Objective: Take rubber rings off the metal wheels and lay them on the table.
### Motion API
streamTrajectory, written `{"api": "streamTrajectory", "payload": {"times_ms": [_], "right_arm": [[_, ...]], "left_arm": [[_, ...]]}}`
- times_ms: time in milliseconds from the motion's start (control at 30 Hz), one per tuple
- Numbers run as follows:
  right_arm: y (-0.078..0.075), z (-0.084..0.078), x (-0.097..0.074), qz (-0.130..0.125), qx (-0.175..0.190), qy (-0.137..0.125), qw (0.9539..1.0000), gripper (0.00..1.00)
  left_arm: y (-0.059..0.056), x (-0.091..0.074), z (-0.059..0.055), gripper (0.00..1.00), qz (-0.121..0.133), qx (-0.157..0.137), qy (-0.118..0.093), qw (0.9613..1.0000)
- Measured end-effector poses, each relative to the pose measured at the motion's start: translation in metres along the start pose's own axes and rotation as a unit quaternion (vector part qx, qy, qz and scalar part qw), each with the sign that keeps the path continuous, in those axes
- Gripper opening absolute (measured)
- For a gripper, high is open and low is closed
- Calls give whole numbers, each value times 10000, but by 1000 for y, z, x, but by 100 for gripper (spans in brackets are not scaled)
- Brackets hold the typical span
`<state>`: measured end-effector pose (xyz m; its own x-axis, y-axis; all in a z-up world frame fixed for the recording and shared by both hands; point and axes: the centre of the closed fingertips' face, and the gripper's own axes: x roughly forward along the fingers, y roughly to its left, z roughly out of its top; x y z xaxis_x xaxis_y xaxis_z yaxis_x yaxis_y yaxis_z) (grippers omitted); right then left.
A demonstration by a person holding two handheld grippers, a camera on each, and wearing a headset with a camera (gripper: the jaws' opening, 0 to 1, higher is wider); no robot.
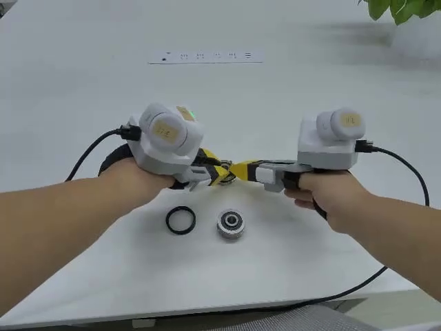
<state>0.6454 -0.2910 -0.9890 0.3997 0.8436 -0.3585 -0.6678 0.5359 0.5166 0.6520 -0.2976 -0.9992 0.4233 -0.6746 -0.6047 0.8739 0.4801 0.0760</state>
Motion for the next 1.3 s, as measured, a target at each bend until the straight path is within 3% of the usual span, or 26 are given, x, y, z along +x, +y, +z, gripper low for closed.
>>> {"api": "streamTrajectory", "payload": {"times_ms": [33,100,267,600,800,1033,1300], "right_arm": [[6,2,1,108,98,-21,9999,0],[4,2,1,65,-37,64,10000,0],[7,2,-1,189,71,33,9998,0],[-3,0,-7,5,186,-61,9998,0],[-4,-1,-9,-23,252,-79,9996,0],[0,3,-10,14,286,-114,9995,0],[12,9,-10,158,259,-141,9994,0]], "left_arm": [[0,0,0,11,1,11,2,10000],[1,1,0,11,-2,-6,-4,10000],[2,1,-1,11,4,-29,-4,10000],[1,1,0,13,10,-4,1,10000],[-3,-3,3,17,-112,-50,-35,9999],[-8,-14,9,20,-229,46,-136,9996],[-12,-35,22,26,-278,69,-421,9987]]}}
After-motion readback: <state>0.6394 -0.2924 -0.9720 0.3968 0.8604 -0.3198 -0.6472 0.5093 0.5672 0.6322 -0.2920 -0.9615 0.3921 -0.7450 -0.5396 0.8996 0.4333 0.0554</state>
